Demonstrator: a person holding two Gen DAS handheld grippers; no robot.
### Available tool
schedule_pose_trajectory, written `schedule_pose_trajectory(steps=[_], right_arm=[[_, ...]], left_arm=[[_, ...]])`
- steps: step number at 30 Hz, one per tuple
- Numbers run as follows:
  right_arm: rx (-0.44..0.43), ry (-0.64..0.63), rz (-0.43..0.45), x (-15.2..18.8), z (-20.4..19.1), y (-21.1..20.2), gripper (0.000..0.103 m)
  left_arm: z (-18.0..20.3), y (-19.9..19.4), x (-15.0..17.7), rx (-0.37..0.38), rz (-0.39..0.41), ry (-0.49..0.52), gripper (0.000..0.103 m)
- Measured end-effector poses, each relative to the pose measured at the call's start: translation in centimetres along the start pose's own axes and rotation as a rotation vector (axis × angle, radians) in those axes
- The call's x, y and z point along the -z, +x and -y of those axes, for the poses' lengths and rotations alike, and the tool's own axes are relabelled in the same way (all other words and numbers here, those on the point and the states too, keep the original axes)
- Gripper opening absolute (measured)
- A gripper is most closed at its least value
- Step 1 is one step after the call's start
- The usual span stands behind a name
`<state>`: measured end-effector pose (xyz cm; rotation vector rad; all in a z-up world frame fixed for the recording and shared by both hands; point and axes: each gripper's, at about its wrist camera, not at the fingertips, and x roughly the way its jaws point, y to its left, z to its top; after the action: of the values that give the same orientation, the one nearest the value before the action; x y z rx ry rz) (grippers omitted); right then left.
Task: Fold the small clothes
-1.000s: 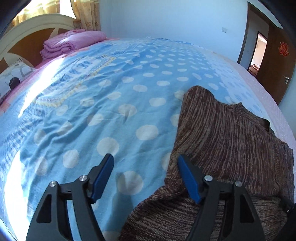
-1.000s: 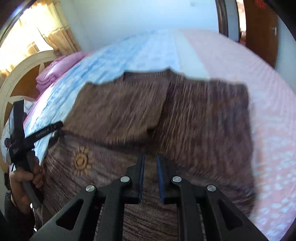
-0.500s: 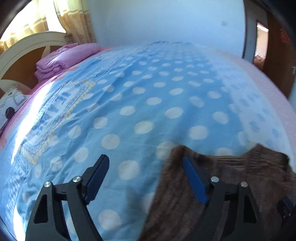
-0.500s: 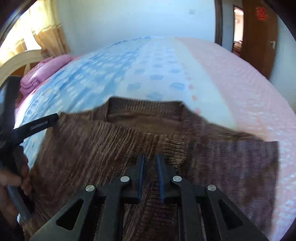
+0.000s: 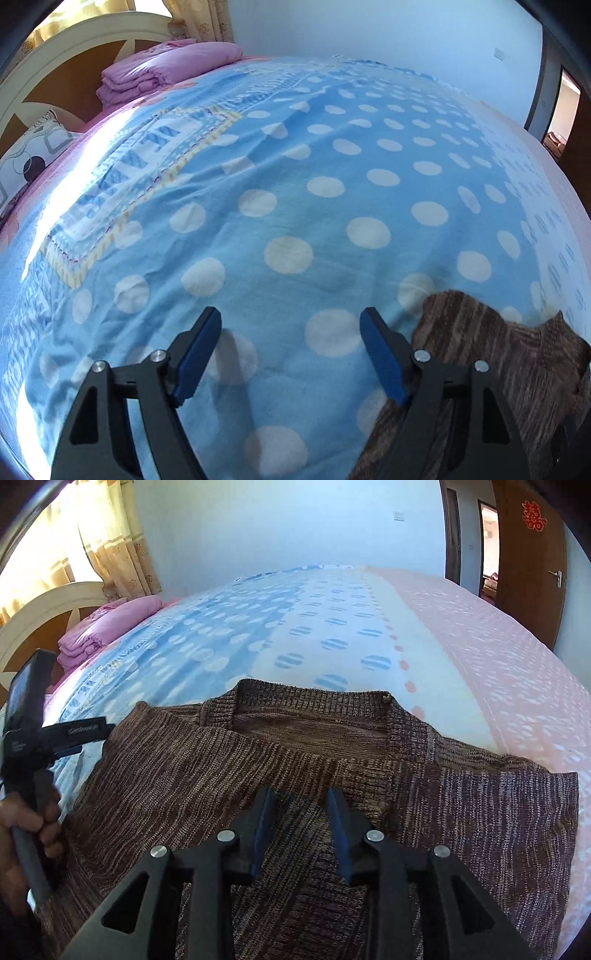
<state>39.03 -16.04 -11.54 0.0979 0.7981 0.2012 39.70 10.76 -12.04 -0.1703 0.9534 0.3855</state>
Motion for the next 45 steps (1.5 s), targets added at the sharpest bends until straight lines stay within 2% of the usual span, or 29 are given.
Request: schedule_pose_trajectory(steps=[2, 4, 6, 7, 9, 12, 13, 14, 15, 17, 19, 21, 23, 26, 30, 32, 34, 37, 39, 43, 45], right_arm=[[0.017, 0.004, -0.007, -0.1, 0.0, -0.4, 0.033], [0.101, -0.017, 0.01, 0.2, -0.7, -2.3, 0.033], [0.071, -0.041, 0.044, 1.2, -1.7, -5.0, 0.033], [0.035, -0.063, 0.037, 2.2, -2.6, -6.5, 0.033], [0.031, -0.13, 0.001, 4.0, -3.9, -7.7, 0.033], [0.08, -0.211, -0.124, 7.6, -4.7, -7.4, 0.033], [0.089, -0.215, -0.123, 8.3, -4.4, -7.8, 0.034], [0.106, -0.199, -0.123, 9.0, -4.1, -8.6, 0.044], [0.133, -0.155, -0.135, 9.6, -3.4, -9.8, 0.047], [0.128, -0.062, -0.118, 10.7, -2.0, -12.8, 0.047], [0.091, 0.016, -0.016, 12.3, -0.7, -18.2, 0.047], [0.105, 0.037, 0.06, 13.7, 0.2, -22.8, 0.047], [0.119, 0.05, 0.123, 15.3, 0.8, -27.8, 0.048], [0.084, 0.064, 0.133, 17.6, 1.6, -33.3, 0.048], [0.018, 0.063, 0.075, 20.4, 2.1, -37.9, 0.048], [0.008, 0.067, 0.033, 21.8, 2.0, -38.6, 0.048], [0.037, 0.08, -0.01, 23.8, 1.8, -38.1, 0.047], [0.021, 0.112, -0.11, 26.7, 1.2, -35.0, 0.047], [0.021, 0.108, -0.173, 28.0, 0.5, -32.5, 0.047], [0.15, 0.032, -0.226, 29.9, -0.8, -29.7, 0.047], [0.178, 0.026, -0.25, 30.2, -0.6, -28.9, 0.048]], left_arm=[[0.2, -1.7, 1.3, 0.037, -0.002, 0.043, 0.08], [0.4, -3.5, 2.7, 0.061, 0.007, 0.115, 0.08], [0.2, -5.4, 4.6, 0.079, 0.04, 0.192, 0.08], [-0.1, -6.1, 5.6, 0.08, 0.05, 0.227, 0.08], [-0.7, -6.7, 7.4, 0.062, 0.059, 0.273, 0.08], [-2.5, -6.8, 9.3, 0.057, 0.067, 0.269, 0.087], [-3.3, -7.2, 9.7, 0.058, 0.075, 0.254, 0.091], [-4.0, -7.7, 10.0, 0.064, 0.068, 0.249, 0.093], [-4.7, -8.1, 10.3, 0.072, 0.056, 0.255, 0.093], [-7.0, -9.7, 11.4, 0.142, 0.084, 0.267, 0.093], [-9.4, -11.7, 12.6, 0.212, 0.149, 0.272, 0.093], [-12.0, -14.1, 14.1, 0.299, 0.219, 0.298, 0.093], [-14.4, -16.1, 15.6, 0.39, 0.251, 0.344, 0.093], [-17.1, -17.7, 17.4, 0.505, 0.235, 0.379, 0.093], [-19.4, -18.2, 20.2, 0.615, 0.147, 0.393, 0.096], [-19.8, -18.5, 21.9, 0.644, 0.112, 0.41, 0.096], [-19.8, -18.6, 23.4, 0.652, 0.093, 0.442, 0.096], [-19.5, -18.5, 25.1, 0.636, 0.08, 0.465, 0.095], [-19.6, -18.1, 25.7, 0.647, 0.048, 0.443, 0.095], [-20.6, -17.7, 27.0, 0.654, -0.009, 0.405, 0.095], [-20.9, -17.5, 27.7, 0.656, -0.022, 0.399, 0.095]])
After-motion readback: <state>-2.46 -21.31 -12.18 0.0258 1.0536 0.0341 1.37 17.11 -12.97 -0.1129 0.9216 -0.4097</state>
